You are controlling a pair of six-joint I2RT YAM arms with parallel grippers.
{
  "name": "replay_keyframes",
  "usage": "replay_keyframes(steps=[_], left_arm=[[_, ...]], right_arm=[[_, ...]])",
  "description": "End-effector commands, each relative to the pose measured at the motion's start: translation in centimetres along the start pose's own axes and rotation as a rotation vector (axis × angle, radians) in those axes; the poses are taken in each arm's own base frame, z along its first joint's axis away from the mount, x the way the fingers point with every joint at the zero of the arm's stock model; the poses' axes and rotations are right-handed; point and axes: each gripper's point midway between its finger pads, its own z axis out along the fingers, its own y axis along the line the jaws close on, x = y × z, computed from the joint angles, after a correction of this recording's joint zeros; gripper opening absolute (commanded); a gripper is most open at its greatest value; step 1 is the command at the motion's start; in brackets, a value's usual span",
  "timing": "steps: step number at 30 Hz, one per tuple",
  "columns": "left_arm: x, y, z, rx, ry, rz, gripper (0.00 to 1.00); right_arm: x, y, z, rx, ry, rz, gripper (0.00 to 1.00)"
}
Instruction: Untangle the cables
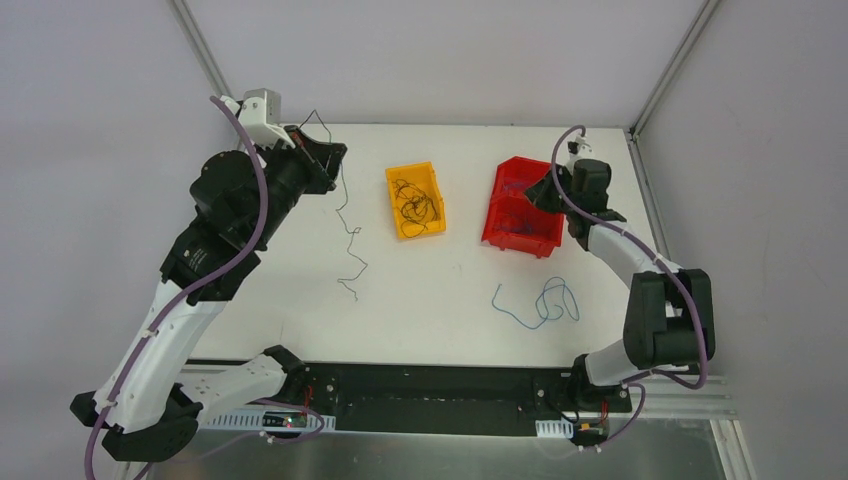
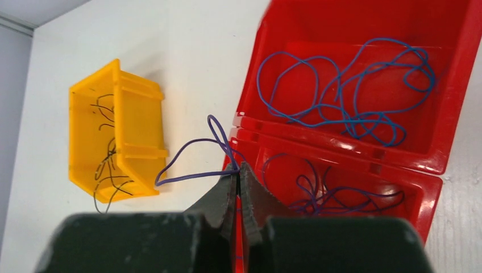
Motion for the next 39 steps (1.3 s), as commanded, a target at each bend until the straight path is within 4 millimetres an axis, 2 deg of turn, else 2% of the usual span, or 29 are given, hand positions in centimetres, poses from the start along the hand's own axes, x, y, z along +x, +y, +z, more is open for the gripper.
replay_keyframes(steps=[1, 5, 8, 10, 13, 17, 22, 24, 26, 30, 34, 35, 39], left_arm=[[-1.2, -0.5, 0.2, 0.023, -0.045, 0.007, 0.0], [-1.0, -0.4, 0.3, 0.018, -0.042, 0.006, 0.0], [-1.0, -0.3, 0.4, 0.014, -0.041, -0.002, 0.0], [-0.9, -0.4, 0.4, 0.017, -0.038, -0.008, 0.0], [-0.5, -0.5, 0.3, 0.026, -0.029, -0.015, 0.0], [-0.3, -0.1, -0.1, 0.017, -0.033, -0.027, 0.0], [-0.3, -0.1, -0.4, 0.023, -0.033, -0.038, 0.0], [-0.2, -0.2, -0.4, 0.028, -0.03, -0.041, 0.0], [-0.2, -0.4, -0.4, 0.033, -0.029, -0.045, 0.0], [0.1, -0.7, 0.1, 0.04, -0.013, -0.053, 0.0], [0.3, -1.4, 0.8, 0.061, 0.007, -0.063, 0.0], [0.4, -1.5, 0.9, 0.065, 0.012, -0.065, 0.0], [0.5, -2.0, 1.6, 0.077, 0.025, -0.075, 0.0]], right_arm=[[-0.3, -0.8, -0.3, 0.032, -0.018, -0.066, 0.0], [2.1, -2.0, -1.3, 0.093, 0.049, -0.005, 0.0], [5.2, -3.4, -2.0, 0.189, 0.187, 0.09, 0.0], [6.2, -4.2, -2.4, 0.235, 0.228, 0.113, 0.0], [6.9, -6.4, -3.1, 0.371, 0.252, 0.128, 0.0], [7.1, -8.5, -3.1, 0.516, 0.304, 0.129, 0.02], [7.9, -9.5, -2.9, 0.611, 0.401, 0.153, 0.08], [7.3, -9.0, -2.9, 0.594, 0.376, 0.162, 0.12], [6.1, -7.7, -3.2, 0.547, 0.343, 0.166, 0.28], [3.1, -5.2, -4.4, 0.484, 0.28, 0.146, 0.49], [0.5, -2.9, -5.6, 0.417, 0.221, 0.128, 0.56], [0.1, -1.7, -5.9, 0.366, 0.223, 0.132, 0.57], [-1.0, 0.5, -6.9, 0.292, 0.202, 0.122, 0.61]])
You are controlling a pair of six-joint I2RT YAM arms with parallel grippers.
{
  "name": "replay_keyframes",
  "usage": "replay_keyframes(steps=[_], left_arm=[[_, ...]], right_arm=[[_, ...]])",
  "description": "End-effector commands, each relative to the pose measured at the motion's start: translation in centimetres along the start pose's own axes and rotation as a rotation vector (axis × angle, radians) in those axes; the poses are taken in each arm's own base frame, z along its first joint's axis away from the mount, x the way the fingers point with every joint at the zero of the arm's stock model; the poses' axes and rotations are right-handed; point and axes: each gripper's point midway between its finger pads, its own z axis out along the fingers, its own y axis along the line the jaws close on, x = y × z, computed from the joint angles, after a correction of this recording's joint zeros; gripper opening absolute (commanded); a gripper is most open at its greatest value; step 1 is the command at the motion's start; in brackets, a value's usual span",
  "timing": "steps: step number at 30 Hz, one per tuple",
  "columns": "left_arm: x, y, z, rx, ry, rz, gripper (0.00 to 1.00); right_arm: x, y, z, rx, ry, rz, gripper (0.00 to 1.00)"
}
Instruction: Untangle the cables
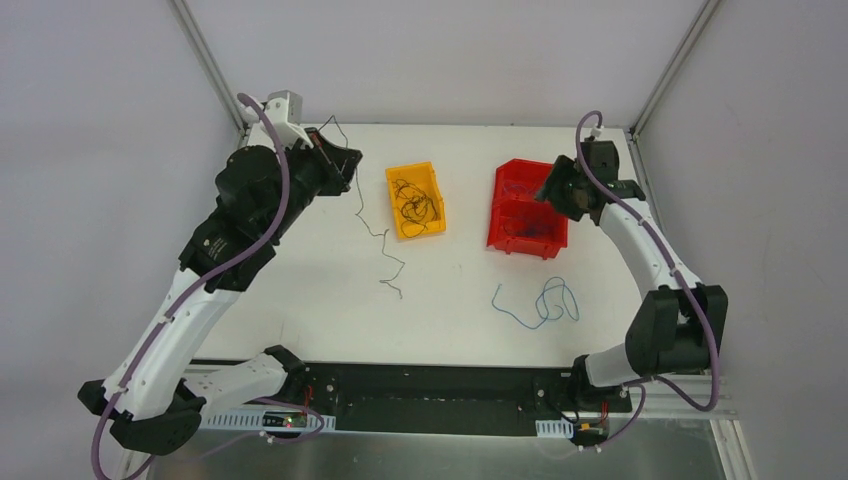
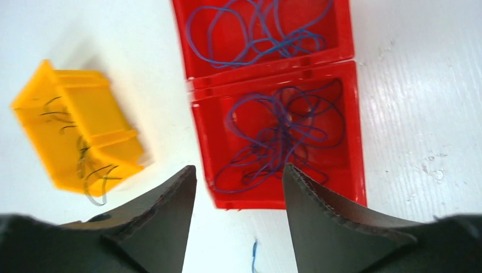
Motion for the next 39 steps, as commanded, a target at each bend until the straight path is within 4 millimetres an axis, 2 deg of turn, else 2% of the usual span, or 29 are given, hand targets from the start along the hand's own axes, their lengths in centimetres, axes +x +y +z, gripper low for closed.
replay_keyframes(steps=[1, 4, 7, 11, 15, 17, 24, 29, 33, 39], left_arm=[[-2.2, -2.1, 0.3, 0.073, -0.043, -0.042, 0.0], [-2.4, -3.3, 1.3, 0.107, -0.025, -0.058, 0.0], [-3.2, -4.8, 2.3, 0.152, -0.019, -0.065, 0.0], [-4.8, -5.9, 3.9, 0.164, -0.045, -0.059, 0.0], [-5.9, -6.8, 6.2, 0.161, -0.062, -0.043, 0.0], [-7.2, -7.2, 7.1, 0.156, -0.091, -0.022, 0.0], [-11.3, -7.2, 9.9, 0.09, -0.203, 0.058, 0.0], [-12.7, -6.8, 12.9, 0.045, -0.252, 0.115, 0.0], [-11.6, -4.4, 16.5, -0.026, -0.234, 0.136, 0.0], [-7.8, -0.5, 20.6, -0.089, -0.143, 0.112, 0.0]], right_arm=[[-0.9, 2.8, -3.5, -0.121, -0.024, -0.026, 0.61], [-0.4, 4.5, -4.7, -0.236, -0.018, -0.05, 0.62], [0.1, 6.8, -6.0, -0.386, -0.048, -0.091, 0.73], [0.8, 8.3, -7.3, -0.496, -0.084, -0.129, 0.74], [0.5, 8.6, -8.0, -0.519, -0.118, -0.14, 0.74], [0.3, 8.8, -8.4, -0.526, -0.13, -0.143, 0.74], [-0.1, 8.7, -9.1, -0.523, -0.161, -0.159, 0.74], [-0.4, 8.8, -9.5, -0.532, -0.177, -0.159, 0.74], [-0.7, 8.7, -9.7, -0.527, -0.193, -0.156, 0.74], [-1.0, 8.7, -9.9, -0.522, -0.21, -0.15, 0.75]])
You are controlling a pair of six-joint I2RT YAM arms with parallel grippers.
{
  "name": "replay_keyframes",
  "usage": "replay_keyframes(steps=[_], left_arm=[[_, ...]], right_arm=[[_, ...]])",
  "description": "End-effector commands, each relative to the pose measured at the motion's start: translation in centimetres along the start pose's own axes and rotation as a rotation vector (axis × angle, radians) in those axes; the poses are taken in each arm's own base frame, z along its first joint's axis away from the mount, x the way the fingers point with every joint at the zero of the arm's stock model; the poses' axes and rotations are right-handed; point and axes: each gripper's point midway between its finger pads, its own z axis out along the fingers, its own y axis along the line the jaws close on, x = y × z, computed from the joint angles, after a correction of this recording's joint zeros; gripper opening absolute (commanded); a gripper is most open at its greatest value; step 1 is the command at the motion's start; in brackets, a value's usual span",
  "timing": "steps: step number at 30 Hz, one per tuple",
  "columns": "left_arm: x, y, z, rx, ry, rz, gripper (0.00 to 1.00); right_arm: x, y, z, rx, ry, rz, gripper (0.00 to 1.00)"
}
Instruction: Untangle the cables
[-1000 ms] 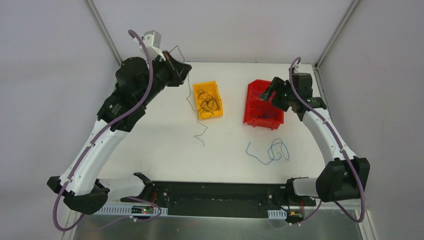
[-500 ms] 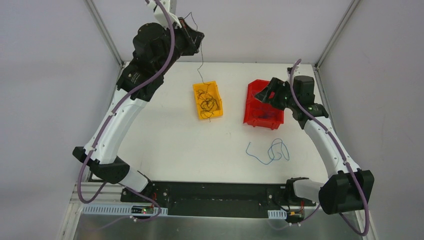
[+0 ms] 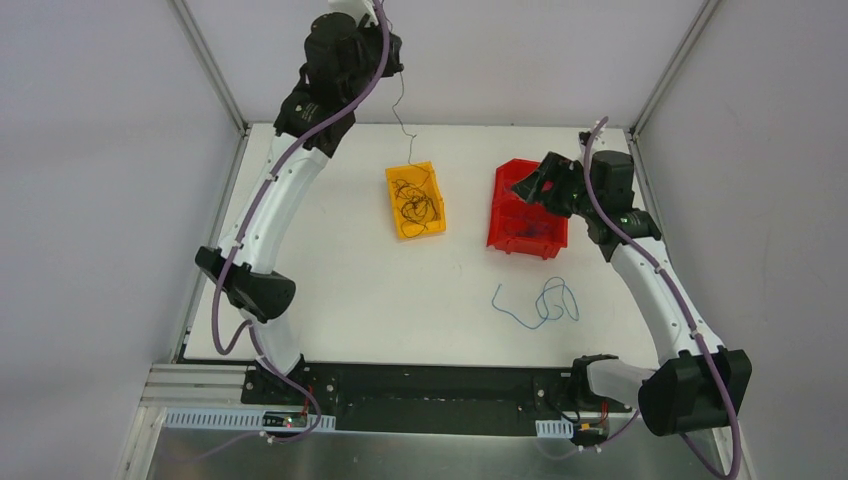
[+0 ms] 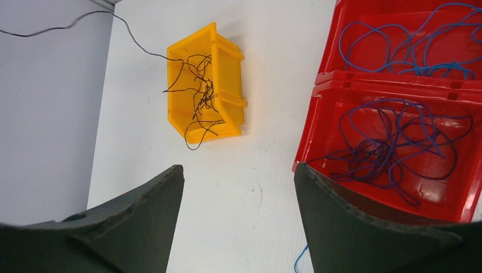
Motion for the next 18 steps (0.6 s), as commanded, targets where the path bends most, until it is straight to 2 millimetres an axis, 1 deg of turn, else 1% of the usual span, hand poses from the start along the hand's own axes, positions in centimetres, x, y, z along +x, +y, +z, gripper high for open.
replay_keyframes(steps=[1, 4, 6, 9, 11, 12, 14, 18], left_arm=[[2.1, 2.2, 1.9, -0.033, 0.031, -0.017, 0.0], [5.3, 3.0, 2.9, -0.029, 0.099, -0.044, 0.0], [7.9, 3.2, 3.2, -0.013, 0.159, -0.062, 0.0], [11.1, 3.6, 2.6, -0.014, 0.234, -0.114, 0.0], [12.8, 3.2, 2.0, 0.008, 0.271, -0.161, 0.0], [14.1, 3.3, 1.6, 0.011, 0.302, -0.181, 0.0], [15.6, 3.0, 1.1, 0.038, 0.346, -0.205, 0.0], [18.2, 3.8, 0.7, 0.011, 0.402, -0.221, 0.0]], right_arm=[[-1.7, 1.1, -0.8, -0.032, -0.074, -0.035, 0.75], [-1.6, 1.2, -0.6, -0.04, -0.07, -0.024, 0.75], [-1.5, 1.3, -0.5, -0.049, -0.064, -0.019, 0.75], [-1.3, 1.2, -0.3, -0.05, -0.06, -0.014, 0.75], [-1.3, 1.1, -0.3, -0.045, -0.06, -0.012, 0.75], [-1.2, 1.0, -0.3, -0.044, -0.059, -0.011, 0.75], [-1.3, 1.1, -0.3, -0.046, -0.058, -0.01, 0.75], [-1.4, 1.2, -0.4, -0.05, -0.06, -0.005, 0.75]])
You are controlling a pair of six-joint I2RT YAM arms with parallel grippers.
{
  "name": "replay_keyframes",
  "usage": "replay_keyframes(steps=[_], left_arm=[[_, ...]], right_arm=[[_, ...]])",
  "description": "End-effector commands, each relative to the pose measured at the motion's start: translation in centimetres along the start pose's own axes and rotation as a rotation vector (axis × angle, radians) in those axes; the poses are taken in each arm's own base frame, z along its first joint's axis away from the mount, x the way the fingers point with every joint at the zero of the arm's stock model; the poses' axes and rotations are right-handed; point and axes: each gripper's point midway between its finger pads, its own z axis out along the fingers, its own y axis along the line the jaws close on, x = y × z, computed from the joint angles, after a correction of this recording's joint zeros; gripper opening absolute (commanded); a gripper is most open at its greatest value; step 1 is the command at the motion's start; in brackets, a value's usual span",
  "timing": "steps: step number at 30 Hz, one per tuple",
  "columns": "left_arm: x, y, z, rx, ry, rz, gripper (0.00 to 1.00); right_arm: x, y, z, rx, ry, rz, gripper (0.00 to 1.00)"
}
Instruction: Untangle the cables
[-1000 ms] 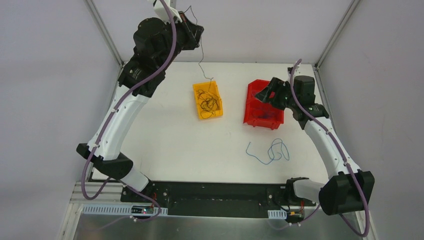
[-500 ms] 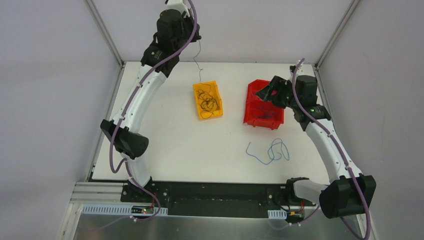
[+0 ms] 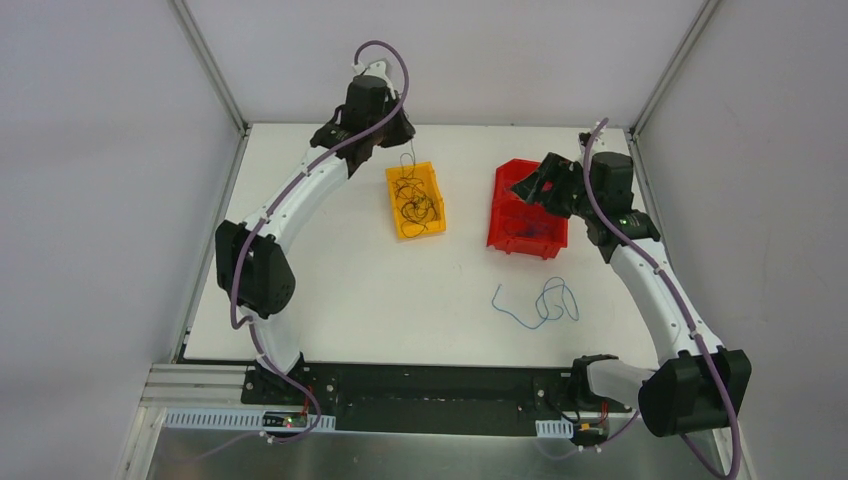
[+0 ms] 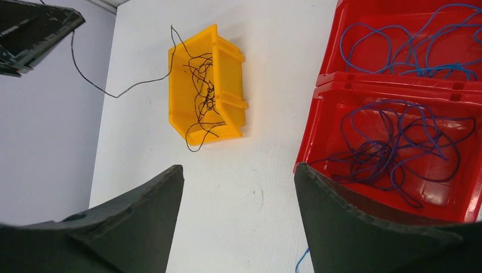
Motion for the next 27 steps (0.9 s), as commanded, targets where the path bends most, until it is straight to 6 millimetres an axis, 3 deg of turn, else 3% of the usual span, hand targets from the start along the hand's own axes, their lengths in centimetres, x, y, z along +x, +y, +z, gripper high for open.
replay_keyframes(steps=[1, 5, 9, 14, 19, 23, 27], left_arm=[[-1.8, -2.8, -2.6, 0.113, -0.046, -0.074, 0.0], [0.1, -3.6, -2.9, 0.169, 0.031, -0.118, 0.0], [2.1, -3.2, -3.2, 0.16, 0.105, -0.144, 0.0], [4.9, -0.6, -3.2, 0.073, 0.163, -0.106, 0.0], [7.1, 1.4, -1.0, 0.019, 0.219, -0.069, 0.0], [7.6, 2.4, 1.0, -0.007, 0.243, -0.06, 0.0], [6.2, 2.8, 2.3, -0.032, 0.202, -0.024, 0.0]], right_arm=[[-1.2, 1.3, -0.4, -0.046, -0.045, -0.008, 0.75], [-1.1, 1.1, -0.6, -0.039, -0.045, -0.007, 0.75], [-1.0, 1.2, -0.8, -0.04, -0.042, -0.007, 0.75], [-0.4, 1.3, -0.9, -0.056, -0.03, -0.006, 0.75], [0.1, 1.6, -0.6, -0.086, -0.005, 0.009, 0.75], [-0.2, 1.8, -0.7, -0.088, -0.014, 0.007, 0.75], [-0.1, 1.7, -0.7, -0.086, -0.016, 0.005, 0.75]])
